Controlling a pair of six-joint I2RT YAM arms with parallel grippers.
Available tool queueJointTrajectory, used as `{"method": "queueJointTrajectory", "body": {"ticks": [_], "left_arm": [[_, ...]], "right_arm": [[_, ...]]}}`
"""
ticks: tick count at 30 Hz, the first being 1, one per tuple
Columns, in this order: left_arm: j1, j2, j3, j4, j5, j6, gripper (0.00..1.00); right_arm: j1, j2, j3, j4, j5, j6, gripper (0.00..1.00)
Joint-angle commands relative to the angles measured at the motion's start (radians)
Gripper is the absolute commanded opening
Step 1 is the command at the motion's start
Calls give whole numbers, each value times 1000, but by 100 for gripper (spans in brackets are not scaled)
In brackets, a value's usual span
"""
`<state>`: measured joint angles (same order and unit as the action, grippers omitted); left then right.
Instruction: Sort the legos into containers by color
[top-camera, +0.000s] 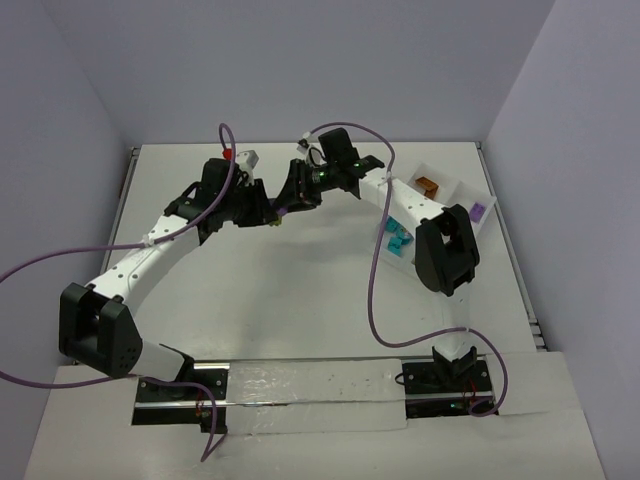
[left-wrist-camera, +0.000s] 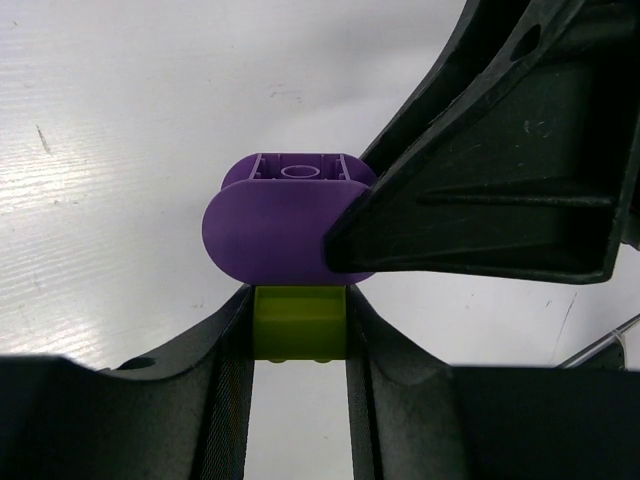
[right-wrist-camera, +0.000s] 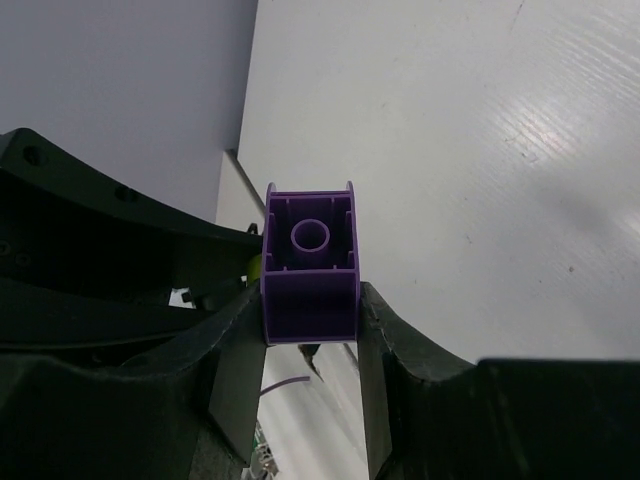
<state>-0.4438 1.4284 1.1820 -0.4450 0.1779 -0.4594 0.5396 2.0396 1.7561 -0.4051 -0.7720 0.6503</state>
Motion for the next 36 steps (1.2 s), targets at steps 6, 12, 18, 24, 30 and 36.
{"method": "queueJointTrajectory", "body": {"ticks": [6,12,18,24,30,36], "left_arm": [[-7,-34,41,19,-1,25,0],[-9,-21,46,22,19,30,0],[-10,-10,77,6,20,41,0],[-12,1,113,-34,11,54,0],[-16,36,167,-43,26,53,0],[-22,66,183,-25,38,41,0]], "right_arm": [[-91,-115,-137,166,93,128,0],[-222,-246,-251,260,219,188,0],[-364,-375,-308,125,402,29,0],[-623,-554,-395,-45,803,-144,0],[-769,-663,-523,-22,908,-168,0],[-808,-603,-553,-5,930,-206,0]]}}
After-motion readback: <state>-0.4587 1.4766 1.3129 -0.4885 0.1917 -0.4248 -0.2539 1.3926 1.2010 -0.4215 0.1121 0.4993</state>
